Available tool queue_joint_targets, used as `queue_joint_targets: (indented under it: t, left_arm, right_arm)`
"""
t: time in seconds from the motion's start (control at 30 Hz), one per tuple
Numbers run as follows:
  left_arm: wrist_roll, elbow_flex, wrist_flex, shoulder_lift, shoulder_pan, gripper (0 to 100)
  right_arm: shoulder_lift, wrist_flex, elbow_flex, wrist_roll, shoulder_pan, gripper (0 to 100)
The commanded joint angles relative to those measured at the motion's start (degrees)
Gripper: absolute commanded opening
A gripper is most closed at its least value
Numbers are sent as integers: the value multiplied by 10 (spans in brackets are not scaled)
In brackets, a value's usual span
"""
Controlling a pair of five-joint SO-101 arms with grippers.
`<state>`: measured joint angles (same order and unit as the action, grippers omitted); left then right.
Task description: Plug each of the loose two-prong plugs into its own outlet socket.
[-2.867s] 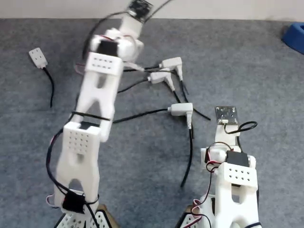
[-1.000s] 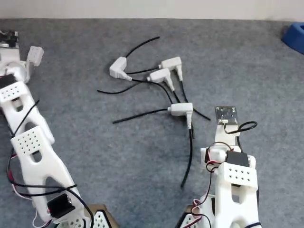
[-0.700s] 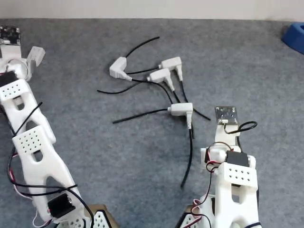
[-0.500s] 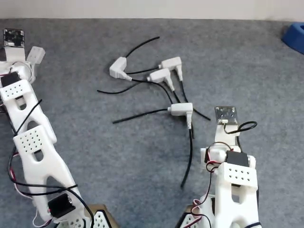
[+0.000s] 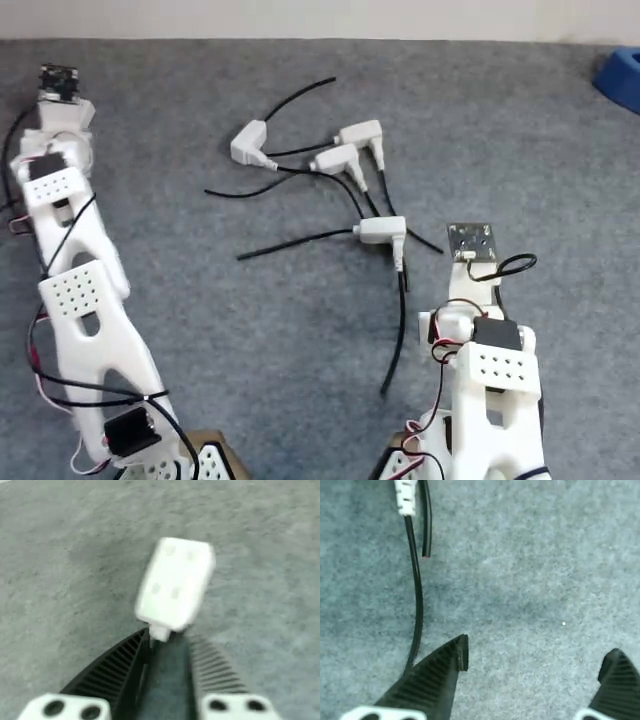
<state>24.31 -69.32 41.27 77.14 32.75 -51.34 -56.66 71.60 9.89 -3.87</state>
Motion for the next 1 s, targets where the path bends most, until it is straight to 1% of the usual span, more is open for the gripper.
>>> queue_joint_targets:
  t: [0.0, 0.13, 0.27, 0.33, 0.4, 0.53, 0.6, 0.63, 0.7, 0.73, 0.83, 0.87, 0.9, 0.97]
  left_arm:
    - [5, 1, 36, -19, -2, 7]
    - [42, 1, 81, -19, -3, 5]
    - [38, -3, 120, -23, 1, 5]
    - [15, -6, 141, -27, 6, 5]
    - [11, -36, 193, -38, 7, 5]
    - [10, -109, 367, -58, 3, 5]
    - [10, -167, 423, -58, 5, 5]
    - [9, -200, 436, -58, 8, 12]
    - [-17, -252, 425, -57, 18, 57]
    - [-29, -262, 409, -57, 21, 110]
    - [-32, -248, 334, -57, 19, 277]
    - [-32, -237, 302, -57, 19, 304]
    - [-32, -218, 269, -57, 19, 309]
    - [-32, -172, 209, -57, 18, 295]
  right_arm:
    - [-15, 6, -3, -1, 6, 392]
    - [-15, 6, -3, -1, 6, 392]
    - [-15, 6, -3, -1, 6, 392]
    - [-15, 6, -3, -1, 6, 392]
    - [-15, 6, -3, -1, 6, 392]
    - [-14, 7, -3, -1, 6, 392]
    - [-14, 7, -3, -1, 6, 392]
    - [-14, 7, -3, -1, 6, 392]
    - [-14, 7, -3, -1, 6, 392]
    - [-14, 7, -3, -1, 6, 392]
    - [-14, 7, -3, -1, 6, 392]
    - [-14, 7, -3, -1, 6, 392]
    - [-14, 7, -3, -1, 6, 392]
    - [-13, 7, -3, -1, 6, 392]
